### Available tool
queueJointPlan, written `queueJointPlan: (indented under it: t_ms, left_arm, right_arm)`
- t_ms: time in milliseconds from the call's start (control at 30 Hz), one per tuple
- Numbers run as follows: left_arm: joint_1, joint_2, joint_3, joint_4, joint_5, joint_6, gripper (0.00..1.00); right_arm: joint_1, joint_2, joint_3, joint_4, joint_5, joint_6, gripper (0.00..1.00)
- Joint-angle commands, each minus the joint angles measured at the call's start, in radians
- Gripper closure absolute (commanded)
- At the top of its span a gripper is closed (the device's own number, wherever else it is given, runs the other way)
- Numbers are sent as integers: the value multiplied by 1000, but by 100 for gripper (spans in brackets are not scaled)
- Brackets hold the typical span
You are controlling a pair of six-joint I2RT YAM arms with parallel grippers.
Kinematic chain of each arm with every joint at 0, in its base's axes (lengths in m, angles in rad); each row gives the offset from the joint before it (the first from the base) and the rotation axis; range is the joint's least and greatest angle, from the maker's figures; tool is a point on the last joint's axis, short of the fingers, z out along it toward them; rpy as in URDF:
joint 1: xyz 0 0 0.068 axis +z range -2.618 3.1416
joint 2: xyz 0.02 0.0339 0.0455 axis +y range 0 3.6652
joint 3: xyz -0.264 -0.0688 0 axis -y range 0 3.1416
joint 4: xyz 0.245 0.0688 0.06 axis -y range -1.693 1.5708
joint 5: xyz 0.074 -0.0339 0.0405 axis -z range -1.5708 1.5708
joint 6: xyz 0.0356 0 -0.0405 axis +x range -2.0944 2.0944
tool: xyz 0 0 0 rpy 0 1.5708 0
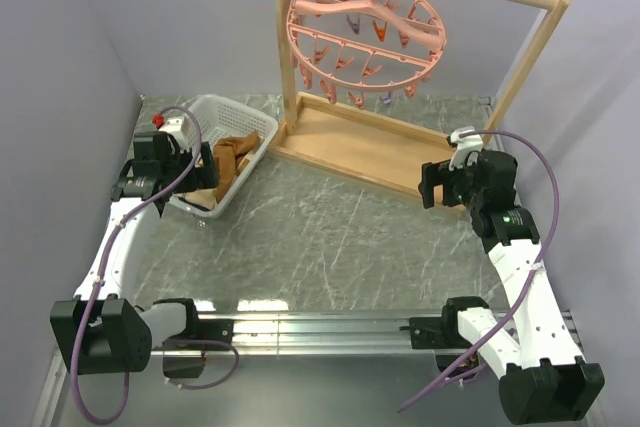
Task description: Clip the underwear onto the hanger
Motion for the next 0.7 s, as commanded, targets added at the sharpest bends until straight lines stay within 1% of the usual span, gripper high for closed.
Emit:
queueJointPlan:
  t_ms: [0, 67, 100, 200, 233, 367, 400, 467, 500, 567, 600, 667]
  left_arm:
    - [2, -7, 53, 4, 12, 16, 1]
    - [2, 18, 97, -17, 19, 25, 1]
    - [3, 30, 117, -42, -3, 25, 1]
    - [12, 108, 202, -102, -6, 55, 1]
    - [17, 158, 226, -116, 24, 72, 1]
    - [21, 257, 340, -125, 91, 151, 1]
    - [23, 306, 360, -122, 101, 189, 2]
    - [21, 367, 435, -130, 117, 200, 3]
    - [21, 433, 463, -133, 118, 201, 3]
    - [23, 495, 542, -136, 149, 198, 4]
    - [23, 554, 565, -133, 158, 192, 6]
    - [23, 608, 628, -117, 175, 180, 6]
  right_arm:
    - [-6, -11, 9, -1, -44, -28, 0]
    - [-8, -5, 9, -30, -82, -58, 0]
    - [-6, -2, 12, -38, -90, -64, 0]
    - [-6, 23, 20, -86, -127, -87, 0]
    - [-5, 30, 17, -96, -133, -98, 0]
    - [5, 53, 4, -103, -150, -110, 0]
    - [9, 56, 0, -103, -156, -112, 0]
    - [14, 70, 0, -109, -162, -117, 0]
    - [23, 76, -2, -112, -164, -118, 0]
    - [31, 93, 0, -116, -167, -118, 0]
    - [38, 98, -3, -116, -158, -117, 0]
    - [51, 112, -3, -118, -150, -121, 0]
